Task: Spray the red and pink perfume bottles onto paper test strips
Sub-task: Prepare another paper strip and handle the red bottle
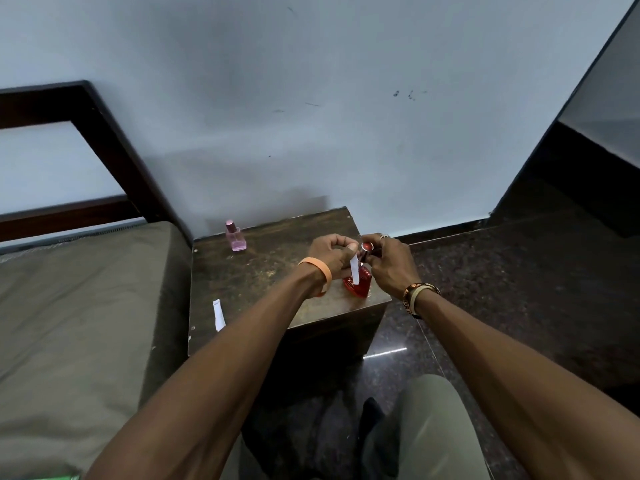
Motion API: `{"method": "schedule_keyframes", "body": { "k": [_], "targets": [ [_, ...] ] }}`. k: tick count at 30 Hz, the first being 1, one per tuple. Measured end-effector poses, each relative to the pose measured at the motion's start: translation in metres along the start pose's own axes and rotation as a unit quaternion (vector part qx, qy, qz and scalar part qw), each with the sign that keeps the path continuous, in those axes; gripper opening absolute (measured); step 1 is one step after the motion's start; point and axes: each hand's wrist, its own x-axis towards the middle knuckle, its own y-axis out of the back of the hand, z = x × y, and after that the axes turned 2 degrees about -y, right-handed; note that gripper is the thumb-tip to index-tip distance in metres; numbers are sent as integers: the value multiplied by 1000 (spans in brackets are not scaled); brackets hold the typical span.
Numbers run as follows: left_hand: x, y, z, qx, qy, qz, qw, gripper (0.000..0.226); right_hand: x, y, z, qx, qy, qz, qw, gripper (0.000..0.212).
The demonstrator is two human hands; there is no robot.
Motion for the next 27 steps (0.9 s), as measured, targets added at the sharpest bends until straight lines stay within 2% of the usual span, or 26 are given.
{"method": "schedule_keyframes", "body": {
  "k": [11, 17, 27],
  "targets": [
    [11, 8, -15, 4, 8, 12, 1000, 4, 6, -16, 1, -62, 21, -10, 998, 41],
    [19, 9, -22, -4, 7, 6, 1000, 7, 5, -20, 4, -56, 30, -4, 998, 21],
    [28, 14, -28, -5, 14, 12, 1000, 6, 12, -25, 7, -43, 7, -26, 999, 41]
  ]
}}
